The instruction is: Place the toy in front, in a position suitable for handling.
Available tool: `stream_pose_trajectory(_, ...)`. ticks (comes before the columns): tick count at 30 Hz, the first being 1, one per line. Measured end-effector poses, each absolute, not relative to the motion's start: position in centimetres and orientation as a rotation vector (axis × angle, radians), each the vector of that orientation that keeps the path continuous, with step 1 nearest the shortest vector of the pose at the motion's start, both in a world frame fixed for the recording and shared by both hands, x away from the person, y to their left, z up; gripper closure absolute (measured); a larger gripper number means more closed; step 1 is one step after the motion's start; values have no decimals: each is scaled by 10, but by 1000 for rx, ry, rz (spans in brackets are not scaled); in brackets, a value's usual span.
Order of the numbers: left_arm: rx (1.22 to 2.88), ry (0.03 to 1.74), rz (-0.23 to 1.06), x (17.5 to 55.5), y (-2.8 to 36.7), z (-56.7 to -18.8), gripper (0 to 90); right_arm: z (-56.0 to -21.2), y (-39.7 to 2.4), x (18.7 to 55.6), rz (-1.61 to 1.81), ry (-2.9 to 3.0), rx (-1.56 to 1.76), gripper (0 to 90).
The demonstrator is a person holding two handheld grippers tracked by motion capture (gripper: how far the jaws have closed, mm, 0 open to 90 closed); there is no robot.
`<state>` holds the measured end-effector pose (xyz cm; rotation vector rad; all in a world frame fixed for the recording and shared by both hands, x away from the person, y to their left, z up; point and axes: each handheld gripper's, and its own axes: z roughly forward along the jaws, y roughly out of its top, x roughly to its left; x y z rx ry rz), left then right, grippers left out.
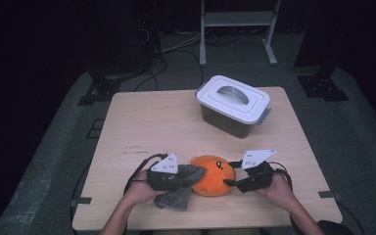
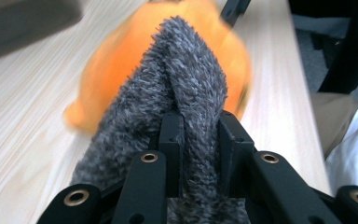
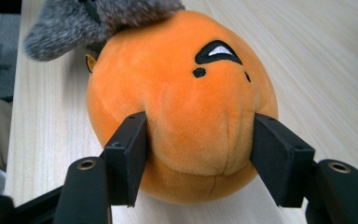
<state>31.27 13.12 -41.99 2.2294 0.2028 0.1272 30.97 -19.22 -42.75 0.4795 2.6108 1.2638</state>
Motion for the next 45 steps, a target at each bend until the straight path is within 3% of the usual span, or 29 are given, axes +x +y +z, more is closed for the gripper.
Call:
stream_pose_trajectory(9, 2126, 172, 102, 309, 125, -405, 743, -425, -186, 308, 1257, 2594, 497, 373)
stream_pose_trajectory(15, 2190, 107, 108, 305, 103, -411, 744, -425, -177, 306, 1230, 2579, 508, 371)
stream_pose_trajectory(29, 2175, 211, 144, 314, 136, -411, 745, -427, -183, 312, 1276, 2589, 539, 387)
stream_pose_trajectory(38, 2232, 52, 161, 298, 96, -406, 744, -423, -163, 301, 1187, 2571, 416, 387)
stream_pose_trajectory(45, 2229, 121, 180, 306, 117, -409, 745, -428, -173, 307, 1236, 2591, 447, 439)
